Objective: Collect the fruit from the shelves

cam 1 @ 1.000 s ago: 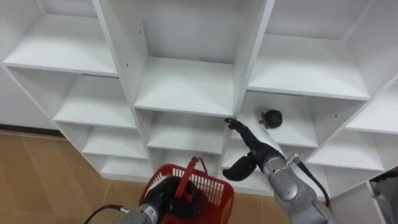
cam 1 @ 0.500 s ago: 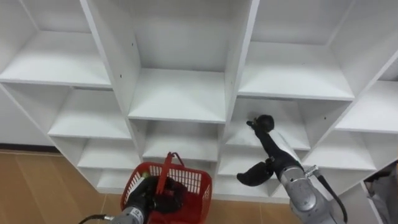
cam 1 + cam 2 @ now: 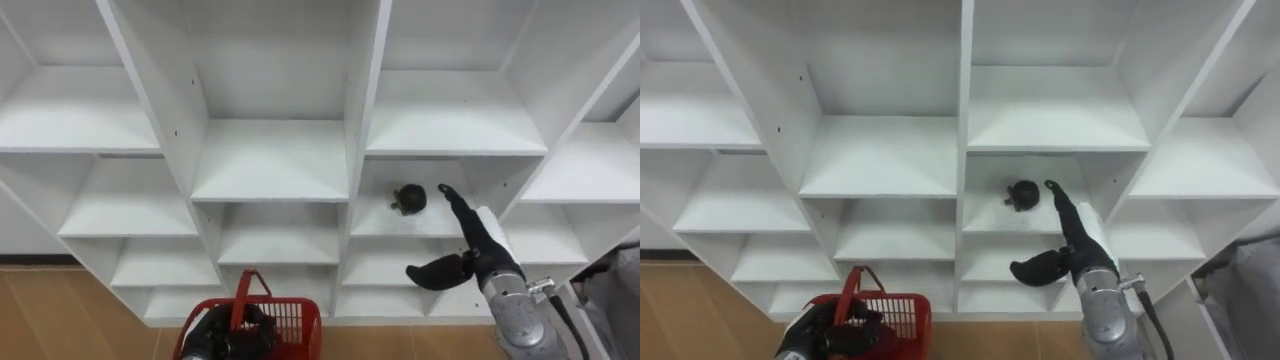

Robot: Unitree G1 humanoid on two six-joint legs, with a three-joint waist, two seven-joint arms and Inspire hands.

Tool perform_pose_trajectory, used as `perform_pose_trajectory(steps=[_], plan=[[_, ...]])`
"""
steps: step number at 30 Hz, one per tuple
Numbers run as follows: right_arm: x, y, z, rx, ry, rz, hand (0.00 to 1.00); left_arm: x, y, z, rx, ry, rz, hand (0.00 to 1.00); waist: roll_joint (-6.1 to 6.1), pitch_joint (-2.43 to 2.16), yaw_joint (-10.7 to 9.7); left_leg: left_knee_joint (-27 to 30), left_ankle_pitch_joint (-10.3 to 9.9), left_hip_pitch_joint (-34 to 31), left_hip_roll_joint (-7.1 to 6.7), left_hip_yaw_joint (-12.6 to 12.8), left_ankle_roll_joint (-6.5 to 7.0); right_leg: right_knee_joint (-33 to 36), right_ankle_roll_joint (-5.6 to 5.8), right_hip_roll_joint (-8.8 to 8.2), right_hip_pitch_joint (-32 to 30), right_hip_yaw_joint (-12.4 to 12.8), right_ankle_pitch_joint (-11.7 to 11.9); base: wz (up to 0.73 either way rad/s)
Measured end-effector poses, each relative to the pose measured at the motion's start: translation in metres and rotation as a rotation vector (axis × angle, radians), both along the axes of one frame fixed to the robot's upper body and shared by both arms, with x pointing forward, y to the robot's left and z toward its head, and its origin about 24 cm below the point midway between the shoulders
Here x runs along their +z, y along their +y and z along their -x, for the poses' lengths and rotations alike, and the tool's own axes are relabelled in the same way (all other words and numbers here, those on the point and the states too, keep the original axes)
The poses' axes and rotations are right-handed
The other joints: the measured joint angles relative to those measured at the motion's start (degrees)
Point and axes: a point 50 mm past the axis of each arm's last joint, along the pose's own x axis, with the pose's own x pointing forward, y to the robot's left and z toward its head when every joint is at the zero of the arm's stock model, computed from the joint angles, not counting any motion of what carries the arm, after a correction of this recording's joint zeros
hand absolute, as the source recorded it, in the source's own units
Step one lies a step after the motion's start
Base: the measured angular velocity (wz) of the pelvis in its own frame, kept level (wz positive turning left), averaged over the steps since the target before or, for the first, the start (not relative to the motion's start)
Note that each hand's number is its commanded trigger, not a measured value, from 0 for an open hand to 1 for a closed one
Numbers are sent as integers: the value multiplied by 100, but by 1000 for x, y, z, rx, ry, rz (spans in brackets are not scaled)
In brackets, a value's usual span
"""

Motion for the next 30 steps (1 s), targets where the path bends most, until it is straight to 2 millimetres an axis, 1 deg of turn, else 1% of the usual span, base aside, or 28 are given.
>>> perform_pose_trajectory(steps=[3, 6, 8, 17, 24, 30], plan=[[0, -1, 0, -4, -1, 0, 0, -1, 3, 2, 17, 4, -2, 100, -6, 2, -4, -4, -14, 17, 2, 32, -6, -3, 0, 9, 3, 9, 0, -8], [0, -2, 1, -9, -1, -2, 0, -7, 5, 10, 46, 41, -6, 100, -12, 5, -17, -4, -29, 25, 3, 59, -13, -6, 0, 15, 4, 17, 0, -3], [-1, -3, 2, -18, -3, -2, 0, -9, 6, 14, 52, 60, -9, 100, -28, 15, -42, -4, -35, 24, 4, 61, -17, -15, -1, 20, 4, 17, 0, 0], [-1, -11, 5, -65, -11, 10, 0, -10, 7, 17, 67, 67, -22, 100, -49, 25, -51, -5, -45, 39, 6, 78, -20, -13, -1, 23, 4, 45, 0, 0], [-1, -11, 5, -73, -11, 0, 0, -11, 7, 18, 69, 69, -24, 100, -50, 24, -33, -4, -49, 19, 4, 110, -22, -15, -1, 34, -28, 110, -1, -1], [2, -9, 4, -45, -41, 22, 0, -13, 8, 21, 72, 66, -29, 100, -28, 5, 32, -36, -54, 4, 12, 184, -27, -5, -3, 43, -92, 154, 0, -6]])
